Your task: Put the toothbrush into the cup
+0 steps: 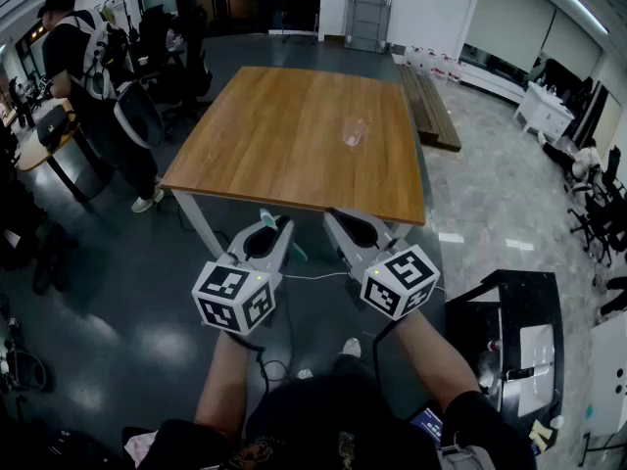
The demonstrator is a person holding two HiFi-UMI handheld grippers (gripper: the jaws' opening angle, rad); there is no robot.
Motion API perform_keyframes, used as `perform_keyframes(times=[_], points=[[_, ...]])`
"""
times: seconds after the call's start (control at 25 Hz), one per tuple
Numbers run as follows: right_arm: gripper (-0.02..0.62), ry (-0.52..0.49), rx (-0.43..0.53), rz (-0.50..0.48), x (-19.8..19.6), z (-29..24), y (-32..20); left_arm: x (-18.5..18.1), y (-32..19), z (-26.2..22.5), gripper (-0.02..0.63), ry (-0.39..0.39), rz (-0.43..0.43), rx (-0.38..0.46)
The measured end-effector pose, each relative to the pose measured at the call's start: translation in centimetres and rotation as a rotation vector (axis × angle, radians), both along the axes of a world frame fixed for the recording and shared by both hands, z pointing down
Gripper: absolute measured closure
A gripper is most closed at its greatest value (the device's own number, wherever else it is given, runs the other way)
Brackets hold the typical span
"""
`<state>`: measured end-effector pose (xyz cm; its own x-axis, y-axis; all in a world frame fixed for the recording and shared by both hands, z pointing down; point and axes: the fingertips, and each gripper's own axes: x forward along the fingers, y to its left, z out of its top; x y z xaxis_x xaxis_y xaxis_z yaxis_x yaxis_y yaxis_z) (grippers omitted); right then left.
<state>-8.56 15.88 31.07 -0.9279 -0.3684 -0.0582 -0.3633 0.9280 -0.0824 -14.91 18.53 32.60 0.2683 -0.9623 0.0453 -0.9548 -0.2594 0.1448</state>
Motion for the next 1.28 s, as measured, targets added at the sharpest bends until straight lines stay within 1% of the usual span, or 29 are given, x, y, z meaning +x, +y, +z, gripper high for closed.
perform_keyframes(times=[0.2,0.72,1.0,1.28], points=[[0.592,0.007,0.019,0.002,-0.3,0.1,0.0,0.0,-0.3,0.2,0.578,-0.001,-0.002,-0.003],[0.592,0.01,0.013,0.009,0.1,0.0,0.0,0.3,-0.2,0.0,0.58,-0.009,0.001,-0.008],[0.592,0.018,-0.014,0.045,2.3,1.1,-1.3,2.2,-1.4,0.8,0.579,-0.008,0.032,-0.028],[0.592,0.024,-0.049,0.085,5.0,2.3,-4.4,4.9,-4.7,2.0,0.579,-0.003,0.071,-0.059]])
